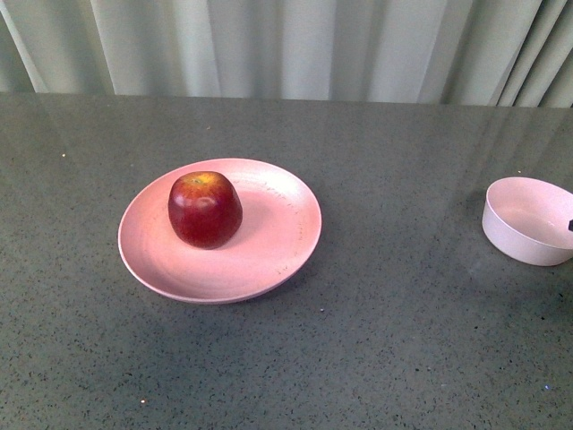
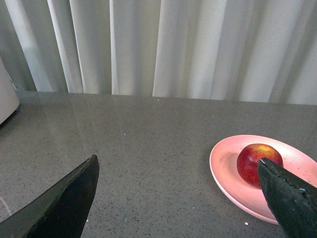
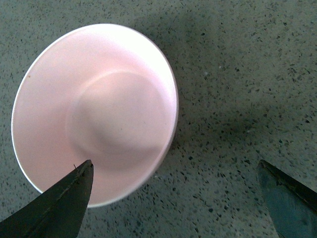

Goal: Move apple from plate to bowl

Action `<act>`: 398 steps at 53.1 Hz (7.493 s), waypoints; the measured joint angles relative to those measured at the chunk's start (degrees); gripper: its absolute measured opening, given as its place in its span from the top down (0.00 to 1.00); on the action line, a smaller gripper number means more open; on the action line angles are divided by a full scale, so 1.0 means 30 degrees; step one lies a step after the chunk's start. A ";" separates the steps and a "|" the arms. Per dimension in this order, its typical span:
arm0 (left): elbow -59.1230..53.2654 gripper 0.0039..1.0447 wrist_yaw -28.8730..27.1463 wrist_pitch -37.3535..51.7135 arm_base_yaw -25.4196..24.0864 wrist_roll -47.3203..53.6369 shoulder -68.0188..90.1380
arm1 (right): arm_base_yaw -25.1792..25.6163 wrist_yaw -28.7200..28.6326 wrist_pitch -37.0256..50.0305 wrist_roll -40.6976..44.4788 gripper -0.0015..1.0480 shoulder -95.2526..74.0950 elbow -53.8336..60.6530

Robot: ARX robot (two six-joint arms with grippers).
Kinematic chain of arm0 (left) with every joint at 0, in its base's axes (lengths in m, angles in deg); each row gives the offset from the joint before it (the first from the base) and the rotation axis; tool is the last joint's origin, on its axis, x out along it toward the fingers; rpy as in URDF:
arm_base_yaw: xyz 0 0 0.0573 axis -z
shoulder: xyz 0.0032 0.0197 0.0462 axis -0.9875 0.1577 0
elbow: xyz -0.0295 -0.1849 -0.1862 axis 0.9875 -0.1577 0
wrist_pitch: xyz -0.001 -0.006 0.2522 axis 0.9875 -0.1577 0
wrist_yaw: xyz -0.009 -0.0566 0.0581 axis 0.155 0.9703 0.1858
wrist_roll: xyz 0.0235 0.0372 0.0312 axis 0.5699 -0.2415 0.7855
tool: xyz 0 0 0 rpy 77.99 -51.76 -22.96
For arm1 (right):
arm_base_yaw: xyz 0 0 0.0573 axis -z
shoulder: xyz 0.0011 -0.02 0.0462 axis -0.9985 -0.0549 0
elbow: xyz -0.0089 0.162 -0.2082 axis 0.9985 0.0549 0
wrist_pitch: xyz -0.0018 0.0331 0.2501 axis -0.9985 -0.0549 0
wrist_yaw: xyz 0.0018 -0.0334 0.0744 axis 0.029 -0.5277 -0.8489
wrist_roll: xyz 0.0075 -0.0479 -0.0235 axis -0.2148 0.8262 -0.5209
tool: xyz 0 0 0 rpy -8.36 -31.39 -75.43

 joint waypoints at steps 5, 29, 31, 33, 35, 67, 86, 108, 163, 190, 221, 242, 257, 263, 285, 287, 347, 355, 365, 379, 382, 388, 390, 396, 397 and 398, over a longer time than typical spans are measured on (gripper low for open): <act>0.0000 0.08 0.0000 0.0000 0.0000 0.0000 0.0000 | -0.0219 0.0277 -0.0175 -0.0481 0.09 -0.0554 -0.0729; 0.0000 0.08 0.0000 0.0000 0.0000 0.0000 0.0000 | -0.1086 0.1413 -0.1435 -0.1348 0.58 -0.2288 -0.3111; 0.0000 0.08 0.0000 0.0000 0.0000 0.0000 0.0000 | -0.1086 0.1413 -0.1537 -0.1486 0.65 -0.2361 -0.3220; 0.0000 0.08 0.0000 0.0000 0.0000 0.0000 0.0000 | -0.1086 0.1479 -0.1617 -0.1610 0.71 -0.2441 -0.3293; 0.0000 0.08 0.0000 0.0000 0.0000 0.0000 0.0000 | -0.1086 0.1501 -0.1654 -0.1632 0.75 -0.2477 -0.3315; 0.0000 0.08 0.0000 0.0000 0.0000 0.0000 0.0000 | -0.2069 0.0801 -0.1851 -0.2987 0.98 -0.1144 -0.3096; 0.0000 0.08 0.0000 0.0000 0.0000 0.0000 0.0000 | -0.6812 0.2426 -0.3417 -0.3723 0.98 -0.2004 -0.4874; 0.0000 0.08 0.0000 0.0000 0.0000 0.0000 0.0000 | -0.8728 0.3781 -0.4714 -0.3942 0.98 -0.3730 -0.6331; 0.0000 0.08 0.0000 0.0000 0.0000 0.0000 0.0000 | -0.7125 0.3956 -0.1807 -0.0233 0.09 0.3096 -0.2076; 0.0000 0.08 0.0000 0.0000 0.0000 0.0000 0.0000 | -0.6237 0.5231 1.5693 0.2514 0.80 0.6120 0.8313; 0.0000 0.08 0.0000 0.0000 0.0000 0.0000 0.0000 | -0.4743 0.3745 1.0717 0.2637 0.98 1.6597 1.3894; 0.0000 0.08 0.0000 0.0000 0.0000 0.0000 0.0000 | -0.4736 0.3752 0.4860 0.2637 0.98 2.3569 1.4557; 0.0000 0.08 0.0000 0.0000 0.0000 0.0000 0.0000 | -0.4736 0.3745 0.1319 0.2637 0.98 2.7379 1.4571; 0.0000 0.08 0.0000 0.0000 0.0000 0.0000 0.0000 | -0.4743 0.3745 0.0357 0.2637 0.98 2.8370 1.4571; 0.0000 0.08 0.0000 0.0000 0.0000 0.0000 0.0000 | -0.4736 0.3745 -0.2251 0.2637 0.98 3.1008 1.4571; 0.0000 0.08 0.0000 0.0000 0.0000 0.0000 0.0000 | -0.4736 0.3745 -0.2412 0.2637 0.98 3.1168 1.4571; 0.3606 0.08 0.1923 0.3184 0.2506 -0.2113 1.2779 | -0.4743 0.3752 -0.6768 0.2645 0.09 3.5430 1.4564; 0.5989 0.08 0.0459 0.7235 0.4670 -0.2069 1.9715 | -0.4736 0.3745 -0.6768 0.2645 0.09 3.5430 1.4564; 0.7934 0.08 -0.0554 0.9275 0.6819 -0.1756 2.4698 | -0.4736 0.3745 -0.6768 0.2645 0.09 3.5430 1.4564; 1.0746 0.08 -0.1158 1.0812 0.8167 -0.1668 3.0716 | -0.4736 0.3745 -0.6768 0.2645 0.09 3.5430 1.4564; 1.1278 0.08 -0.1173 1.0834 0.8189 -0.1683 3.1438 | -0.4743 0.3745 -0.6768 0.2645 0.09 3.5430 1.4564; 1.2335 0.08 -0.1166 1.0899 0.8189 -0.1741 3.2560 | -0.4736 0.3745 -0.6768 0.2645 0.09 3.5430 1.4564; 1.2604 0.08 -0.1166 1.0899 0.8189 -0.1741 3.2851 | -0.4743 0.3745 -0.6768 0.2645 0.09 3.5430 1.4564; 1.3427 0.08 -0.1151 1.0899 0.8102 -0.1734 3.3900 | -0.4736 0.3745 -0.6768 0.2645 0.09 3.5430 1.4564; 1.3493 0.08 -0.1144 1.0892 0.8087 -0.1734 3.3973 | -0.4743 0.3745 -0.6768 0.2645 0.09 3.5430 1.4564; 1.3610 0.08 -0.1144 1.0892 0.8058 -0.1727 3.4170 | -0.4743 0.3745 -0.6768 0.2645 0.09 3.5430 1.4564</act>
